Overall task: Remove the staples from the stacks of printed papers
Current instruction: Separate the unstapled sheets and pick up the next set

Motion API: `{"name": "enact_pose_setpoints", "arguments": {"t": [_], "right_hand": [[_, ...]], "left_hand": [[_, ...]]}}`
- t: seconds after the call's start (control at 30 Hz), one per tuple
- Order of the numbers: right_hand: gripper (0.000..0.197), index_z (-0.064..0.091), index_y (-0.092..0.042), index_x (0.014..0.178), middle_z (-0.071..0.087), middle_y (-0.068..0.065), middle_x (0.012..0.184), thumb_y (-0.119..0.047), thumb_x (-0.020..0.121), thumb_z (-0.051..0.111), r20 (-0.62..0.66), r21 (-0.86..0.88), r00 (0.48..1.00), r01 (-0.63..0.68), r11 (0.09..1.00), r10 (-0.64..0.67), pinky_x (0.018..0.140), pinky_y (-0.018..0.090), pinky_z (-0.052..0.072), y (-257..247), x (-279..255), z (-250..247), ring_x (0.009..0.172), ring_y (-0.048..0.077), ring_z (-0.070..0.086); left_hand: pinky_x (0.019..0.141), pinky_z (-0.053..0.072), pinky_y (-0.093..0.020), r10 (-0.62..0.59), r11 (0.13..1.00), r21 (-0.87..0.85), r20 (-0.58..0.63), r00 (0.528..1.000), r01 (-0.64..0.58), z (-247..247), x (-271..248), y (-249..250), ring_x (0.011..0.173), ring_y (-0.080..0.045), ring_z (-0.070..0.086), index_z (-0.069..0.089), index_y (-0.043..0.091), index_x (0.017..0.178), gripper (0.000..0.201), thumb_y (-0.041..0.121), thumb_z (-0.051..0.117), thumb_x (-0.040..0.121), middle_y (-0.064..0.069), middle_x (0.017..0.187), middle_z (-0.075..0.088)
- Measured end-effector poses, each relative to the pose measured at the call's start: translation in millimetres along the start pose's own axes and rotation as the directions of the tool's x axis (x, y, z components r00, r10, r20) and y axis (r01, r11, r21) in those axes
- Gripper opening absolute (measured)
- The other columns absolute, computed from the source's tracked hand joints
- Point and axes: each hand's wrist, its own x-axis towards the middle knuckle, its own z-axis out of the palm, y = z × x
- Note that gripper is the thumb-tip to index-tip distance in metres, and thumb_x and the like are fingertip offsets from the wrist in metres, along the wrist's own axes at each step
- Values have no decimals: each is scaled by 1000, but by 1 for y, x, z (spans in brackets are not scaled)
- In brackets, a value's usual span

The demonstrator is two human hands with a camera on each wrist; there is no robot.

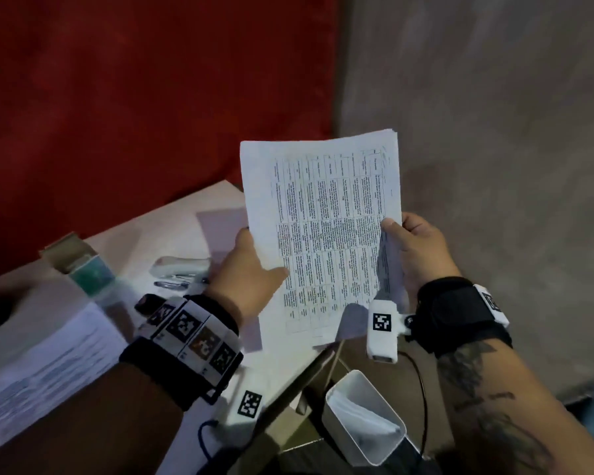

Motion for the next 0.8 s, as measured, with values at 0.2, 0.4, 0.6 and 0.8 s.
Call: {"name": "enact_pose_setpoints", "arguments": {"t": [0.2,0.4,0.6,0.8], "right_hand": [[26,54,-4,83,67,12,85,-28,87,66,-81,-487,971,-237,841,227,73,35,51,53,22,-102,80,30,64],[17,62,-12,81,70,13,87,-28,79,67,-148,-506,823,-539,673,548,71,31,60,128,15,-175,75,18,71],[10,66,-22,99,68,6,110,-20,89,67,-207,-455,667,-713,533,715,64,19,51,220,-2,-211,77,12,62],[38,67,-17,87,70,9,96,-51,88,52,-184,-534,531,-761,370,827,77,30,55,287,-33,-214,92,25,68]], "left_hand": [[63,41,-10,57,993,86,285,957,-84,101,19,24,92,-9,54,28,23,141,59,10,56,91,8,116,58],[62,38,2,20,972,194,495,868,-133,199,19,17,103,-7,52,28,29,141,63,6,52,87,14,116,49],[95,42,-28,-279,933,354,581,764,72,271,23,-37,120,-29,54,-9,22,153,92,8,54,88,-9,139,47],[103,40,-34,-471,852,484,547,692,198,306,32,-97,129,-31,47,5,12,153,88,12,60,84,-15,144,42]]}}
